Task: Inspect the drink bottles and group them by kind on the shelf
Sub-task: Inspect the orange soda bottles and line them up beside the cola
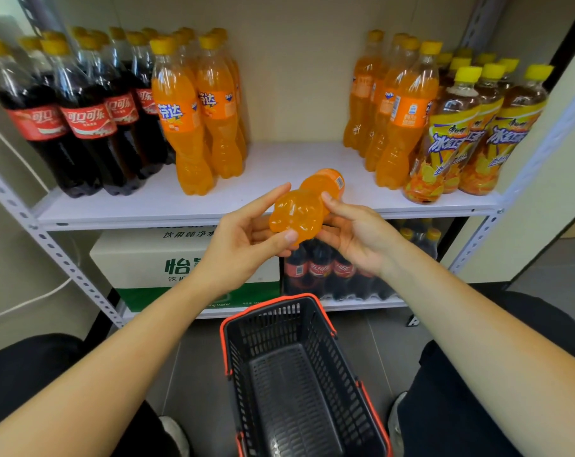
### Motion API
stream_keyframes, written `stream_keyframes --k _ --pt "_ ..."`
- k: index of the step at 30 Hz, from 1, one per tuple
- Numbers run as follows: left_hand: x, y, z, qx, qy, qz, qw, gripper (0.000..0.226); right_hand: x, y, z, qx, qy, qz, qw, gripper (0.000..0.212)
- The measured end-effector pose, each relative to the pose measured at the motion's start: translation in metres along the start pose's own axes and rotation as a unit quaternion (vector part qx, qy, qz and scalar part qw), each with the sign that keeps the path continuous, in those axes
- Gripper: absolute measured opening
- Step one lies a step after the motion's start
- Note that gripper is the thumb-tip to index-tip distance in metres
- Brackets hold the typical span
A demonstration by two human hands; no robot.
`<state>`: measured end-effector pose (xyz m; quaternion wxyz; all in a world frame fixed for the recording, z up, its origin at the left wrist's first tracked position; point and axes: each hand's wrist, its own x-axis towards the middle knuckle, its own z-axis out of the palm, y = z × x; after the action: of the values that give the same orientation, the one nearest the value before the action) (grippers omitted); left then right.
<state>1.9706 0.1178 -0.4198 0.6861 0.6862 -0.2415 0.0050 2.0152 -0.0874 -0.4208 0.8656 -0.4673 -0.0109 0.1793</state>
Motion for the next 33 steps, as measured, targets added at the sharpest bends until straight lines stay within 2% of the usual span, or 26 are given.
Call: stream_keyframes --k 4,11,16,19,24,27,30,33 --pt "-0.001 0.004 -0.006 0.014 -0.021 0.011 1.0 0.069 0.001 -0.001 -0.002 -0.015 -0.014 0.013 1.0 0.067" --pt "-0.001 0.006 -0.012 0.031 -0.048 0.005 0.998 0.049 0.002 -0.002 -0.001 -0.097 -0.003 0.012 0.995 0.069" --pt "0.002 0.002 -0.021 0.052 -0.017 -0.013 0.998 0.028 0.005 -0.005 0.003 -0.126 0.007 -0.043 0.991 0.06" --pt "0.007 -0.005 -0.029 0.051 0.005 -0.038 0.998 0.022 0.01 -0.01 0.009 -0.164 0.011 -0.091 0.982 0.067" --pt "0.015 -0.013 -0.049 0.137 0.078 -0.028 0.987 0.024 0.023 -0.017 0.028 -0.265 0.02 -0.186 0.946 0.076" --pt "0.023 -0.021 -0.065 0.187 0.206 -0.024 0.96 0.023 0.04 -0.02 0.042 -0.346 0.038 -0.235 0.908 0.082" --pt "0.033 -0.027 -0.088 0.219 0.335 -0.018 0.916 0.031 0.063 -0.022 0.055 -0.397 0.043 -0.269 0.877 0.083" --pt "0.045 -0.036 -0.113 0.229 0.389 -0.02 0.892 0.051 0.089 -0.02 0.068 -0.439 0.058 -0.295 0.847 0.088"
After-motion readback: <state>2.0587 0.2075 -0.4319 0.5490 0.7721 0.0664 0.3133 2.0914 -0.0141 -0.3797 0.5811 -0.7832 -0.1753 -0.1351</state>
